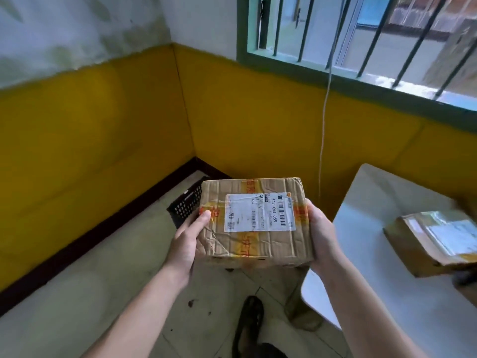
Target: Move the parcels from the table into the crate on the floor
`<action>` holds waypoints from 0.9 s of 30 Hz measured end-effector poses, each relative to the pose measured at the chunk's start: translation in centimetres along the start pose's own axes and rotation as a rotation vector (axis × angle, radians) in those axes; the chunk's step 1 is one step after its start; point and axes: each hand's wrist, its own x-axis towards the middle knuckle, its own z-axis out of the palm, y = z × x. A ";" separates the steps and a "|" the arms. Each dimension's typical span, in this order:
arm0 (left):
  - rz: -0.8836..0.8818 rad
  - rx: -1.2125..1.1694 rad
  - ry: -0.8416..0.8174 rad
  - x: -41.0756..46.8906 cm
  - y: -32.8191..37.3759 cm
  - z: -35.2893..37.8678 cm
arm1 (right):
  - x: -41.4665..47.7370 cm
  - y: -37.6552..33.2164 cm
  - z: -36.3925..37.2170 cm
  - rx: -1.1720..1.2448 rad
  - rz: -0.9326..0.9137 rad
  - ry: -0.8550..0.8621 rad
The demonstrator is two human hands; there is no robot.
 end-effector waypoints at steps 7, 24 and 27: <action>0.022 0.141 0.055 14.5 1.6 -2.3 | 13.3 0.1 7.0 -0.081 0.187 -0.096; -0.214 0.554 -0.330 47.7 8.8 -8.6 | 35.5 3.4 16.3 -0.217 0.311 -0.014; -0.265 0.666 -0.504 53.2 9.7 -9.0 | 36.5 5.0 18.7 -0.176 0.343 0.032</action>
